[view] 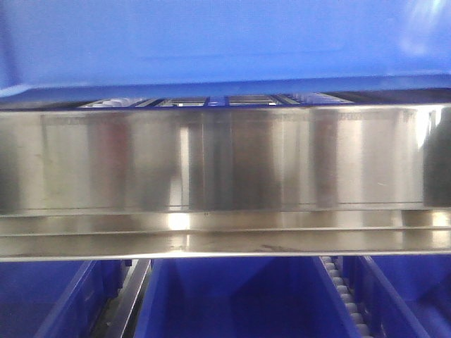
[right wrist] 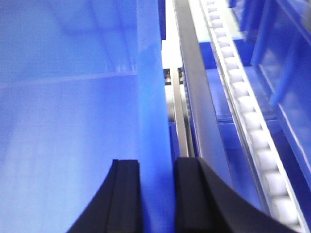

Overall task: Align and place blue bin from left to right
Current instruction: 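Lift the blue bin with both grippers and pull it off the rollers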

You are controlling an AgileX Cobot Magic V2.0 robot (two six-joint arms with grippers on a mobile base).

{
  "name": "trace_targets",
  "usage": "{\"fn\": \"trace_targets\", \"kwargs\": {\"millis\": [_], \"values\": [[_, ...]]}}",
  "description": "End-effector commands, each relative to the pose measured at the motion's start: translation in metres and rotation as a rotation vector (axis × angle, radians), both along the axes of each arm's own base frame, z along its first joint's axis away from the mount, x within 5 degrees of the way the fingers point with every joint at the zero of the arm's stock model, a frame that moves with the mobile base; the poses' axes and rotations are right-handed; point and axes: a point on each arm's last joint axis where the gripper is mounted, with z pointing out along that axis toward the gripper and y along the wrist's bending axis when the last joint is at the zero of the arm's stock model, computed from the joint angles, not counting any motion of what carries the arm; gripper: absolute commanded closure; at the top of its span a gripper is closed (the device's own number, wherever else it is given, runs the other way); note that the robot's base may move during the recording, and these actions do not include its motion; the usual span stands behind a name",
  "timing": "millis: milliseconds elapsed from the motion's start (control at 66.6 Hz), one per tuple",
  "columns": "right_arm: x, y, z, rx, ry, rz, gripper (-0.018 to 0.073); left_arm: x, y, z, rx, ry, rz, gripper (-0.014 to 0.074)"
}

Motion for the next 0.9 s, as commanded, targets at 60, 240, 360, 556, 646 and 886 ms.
{"fn": "trace_targets", "kwargs": {"millis": [60, 240, 360, 556, 646, 886], "values": [[-0.004, -0.002, 0.014, 0.052, -0.112, 0.02, 0.0638, -0.013, 0.003, 0.019, -0.055, -0.101, -0.04, 0.0707], [-0.004, -0.002, 0.014, 0.052, -0.112, 0.02, 0.0638, -0.017, 0.006, 0.012, -0.021, -0.088, -0.034, 0.0707], [-0.004, -0.002, 0.014, 0.052, -0.112, 0.02, 0.0638, -0.015, 0.005, 0.004, -0.013, -0.072, -0.035, 0.0707], [-0.004, -0.002, 0.014, 0.052, -0.112, 0.02, 0.0638, -0.013, 0.002, 0.008, -0.042, -0.117, -0.056, 0.0707], [-0.004, -0.002, 0.014, 0.052, -0.112, 0.02, 0.0638, -0.012, 0.001, 0.009, -0.044, -0.131, -0.062, 0.0707], [-0.004, -0.003, 0.014, 0.048, -0.106, 0.017, 0.0638, -0.01, 0.003, 0.012, -0.041, -0.166, -0.06, 0.0707]]}}
